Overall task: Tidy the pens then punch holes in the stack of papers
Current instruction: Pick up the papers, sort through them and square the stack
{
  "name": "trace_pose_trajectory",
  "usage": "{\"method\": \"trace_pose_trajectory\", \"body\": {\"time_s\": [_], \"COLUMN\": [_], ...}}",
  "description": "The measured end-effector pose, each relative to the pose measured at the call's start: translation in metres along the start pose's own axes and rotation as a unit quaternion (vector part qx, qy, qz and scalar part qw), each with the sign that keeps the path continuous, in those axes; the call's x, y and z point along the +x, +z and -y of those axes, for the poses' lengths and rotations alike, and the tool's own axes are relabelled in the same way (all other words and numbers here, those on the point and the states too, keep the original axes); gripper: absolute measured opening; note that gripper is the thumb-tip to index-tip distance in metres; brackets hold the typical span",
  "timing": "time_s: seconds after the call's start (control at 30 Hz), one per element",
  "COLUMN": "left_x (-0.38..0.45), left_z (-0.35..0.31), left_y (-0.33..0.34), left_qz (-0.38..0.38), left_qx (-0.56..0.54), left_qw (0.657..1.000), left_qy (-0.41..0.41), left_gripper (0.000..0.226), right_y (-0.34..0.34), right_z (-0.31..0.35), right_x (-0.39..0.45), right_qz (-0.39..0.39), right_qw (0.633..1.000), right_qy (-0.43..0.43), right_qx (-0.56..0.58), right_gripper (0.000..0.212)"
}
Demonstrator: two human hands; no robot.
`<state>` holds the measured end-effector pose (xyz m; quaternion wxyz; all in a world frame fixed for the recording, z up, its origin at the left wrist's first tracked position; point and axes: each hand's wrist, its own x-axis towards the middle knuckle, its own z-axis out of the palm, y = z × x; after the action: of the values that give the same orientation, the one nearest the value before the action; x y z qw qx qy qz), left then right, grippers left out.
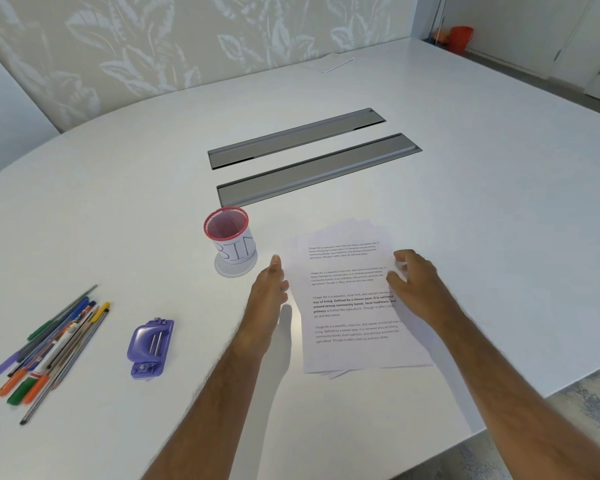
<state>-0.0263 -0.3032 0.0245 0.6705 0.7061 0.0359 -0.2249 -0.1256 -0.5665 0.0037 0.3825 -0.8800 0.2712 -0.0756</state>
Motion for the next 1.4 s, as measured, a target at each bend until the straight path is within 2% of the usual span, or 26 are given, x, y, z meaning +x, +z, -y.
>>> {"method": "trace_pose_trajectory", "body": {"time_s": [0.27, 0.57, 0.63, 0.77, 0.9, 1.03, 1.23, 1.33, 1.4], "left_x": [0.006, 0.005, 0.007, 0.012, 0.018, 0.022, 0.021, 0.02, 0.017], "left_z": [0.005, -0.001, -0.001, -0.003, -0.015, -0.021, -0.026, -0.024, -0.024], "left_y": [-0.015, -0.005, -0.007, -0.006, -0.001, 0.002, 0.007, 0.009, 0.01], "left_qz": [-0.023, 0.007, 0.012, 0.012, 0.005, -0.014, 0.008, 0.045, 0.06], "left_qx": [-0.022, -0.04, -0.055, -0.101, -0.14, -0.14, -0.107, -0.069, -0.071], "left_qw": [0.999, 0.999, 0.997, 0.992, 0.979, 0.98, 0.984, 0.986, 0.987], "left_qy": [-0.001, -0.027, -0.044, -0.081, -0.146, -0.143, -0.139, -0.142, -0.131], "left_gripper": [0.037, 0.037, 0.037, 0.054, 0.055, 0.059, 0.047, 0.032, 0.033], "right_y": [-0.013, 0.015, 0.014, 0.014, 0.019, 0.023, 0.031, 0.035, 0.038], "right_z": [-0.002, 0.015, 0.015, 0.017, 0.023, 0.03, 0.038, 0.04, 0.041], "right_x": [0.009, -0.008, -0.007, -0.006, -0.007, -0.009, -0.013, -0.014, -0.015], "right_qz": [-0.027, 0.004, -0.001, -0.003, 0.005, 0.023, 0.031, 0.036, 0.039], "right_qw": [0.999, 0.998, 0.998, 0.999, 0.999, 0.999, 0.998, 0.998, 0.997], "right_qy": [0.016, -0.05, -0.044, -0.04, -0.039, -0.044, -0.052, -0.061, -0.065], "right_qx": [-0.001, -0.042, -0.034, -0.027, -0.02, -0.015, -0.006, -0.007, -0.01], "right_gripper": [0.041, 0.042, 0.04, 0.038, 0.039, 0.04, 0.039, 0.04, 0.041]}}
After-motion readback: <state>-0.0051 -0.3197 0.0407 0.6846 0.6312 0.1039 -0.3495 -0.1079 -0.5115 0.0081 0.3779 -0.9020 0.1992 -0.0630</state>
